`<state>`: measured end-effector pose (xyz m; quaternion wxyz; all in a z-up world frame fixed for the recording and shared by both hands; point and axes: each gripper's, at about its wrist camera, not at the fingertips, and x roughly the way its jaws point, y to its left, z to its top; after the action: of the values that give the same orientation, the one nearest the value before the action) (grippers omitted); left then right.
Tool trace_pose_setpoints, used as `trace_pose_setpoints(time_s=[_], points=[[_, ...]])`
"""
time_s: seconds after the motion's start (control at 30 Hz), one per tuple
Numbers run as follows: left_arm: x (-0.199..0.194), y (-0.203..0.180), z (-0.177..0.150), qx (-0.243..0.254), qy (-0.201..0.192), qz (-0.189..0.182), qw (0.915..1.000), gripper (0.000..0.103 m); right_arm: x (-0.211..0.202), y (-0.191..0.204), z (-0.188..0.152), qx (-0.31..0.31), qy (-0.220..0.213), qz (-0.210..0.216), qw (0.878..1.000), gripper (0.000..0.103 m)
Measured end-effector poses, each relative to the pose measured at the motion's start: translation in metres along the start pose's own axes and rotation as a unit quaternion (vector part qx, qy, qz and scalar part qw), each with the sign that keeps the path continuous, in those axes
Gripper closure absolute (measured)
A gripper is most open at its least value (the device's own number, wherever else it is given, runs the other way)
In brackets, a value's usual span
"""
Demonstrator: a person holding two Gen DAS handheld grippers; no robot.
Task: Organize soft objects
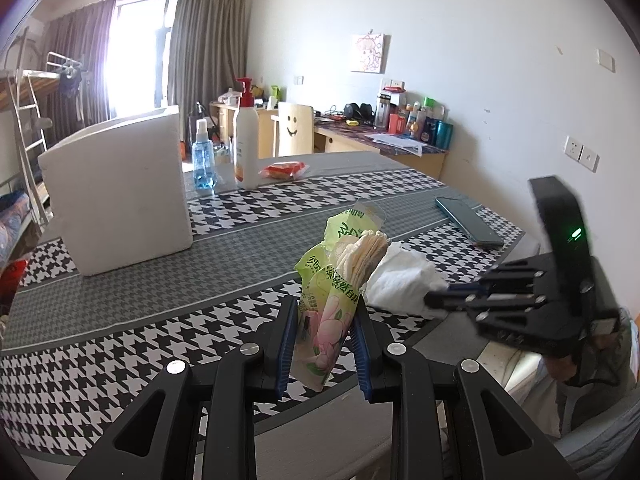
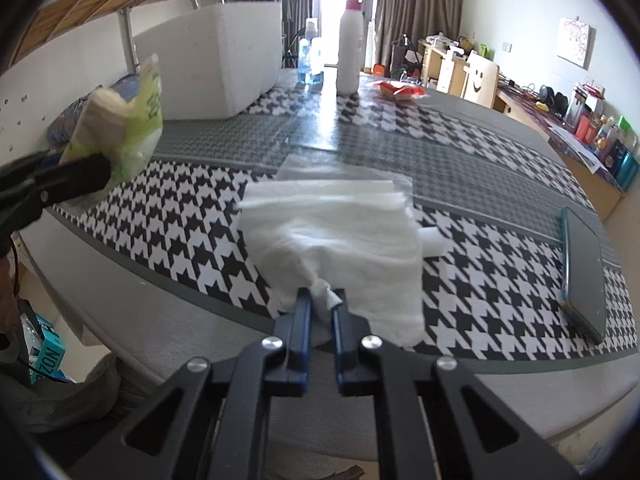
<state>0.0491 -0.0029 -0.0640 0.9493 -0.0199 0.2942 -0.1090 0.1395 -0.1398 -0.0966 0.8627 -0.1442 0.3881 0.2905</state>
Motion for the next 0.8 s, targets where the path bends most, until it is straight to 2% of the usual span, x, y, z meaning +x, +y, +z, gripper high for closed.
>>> trace_pose_setpoints(time_s=[0.13,0.43,0.67,0.8], points=[[-0.002,0.000,0.000,-0.002,-0.003,0.003,1.0000,0.075,-0.022,-0.004,0.007,0.008,-0.029,0.006,1.000,0.094],[-0.009,0.001,-0.002,-0.004,-0.010,0.007,0.9999,0.075,-0.066,-0.008,0.027,0.012,-0.088,-0.016,0.996,0.094],[-0.014,0.003,-0.003,-0.006,-0.013,0.009,0.9999,0.075,-0.080,-0.009,0.038,0.012,-0.115,-0.018,0.993,0.094],[-0.014,0.007,-0.003,-0.011,-0.012,0.014,0.9998,0.075,-0.067,-0.005,0.045,0.004,-0.107,-0.016,0.994,0.094]])
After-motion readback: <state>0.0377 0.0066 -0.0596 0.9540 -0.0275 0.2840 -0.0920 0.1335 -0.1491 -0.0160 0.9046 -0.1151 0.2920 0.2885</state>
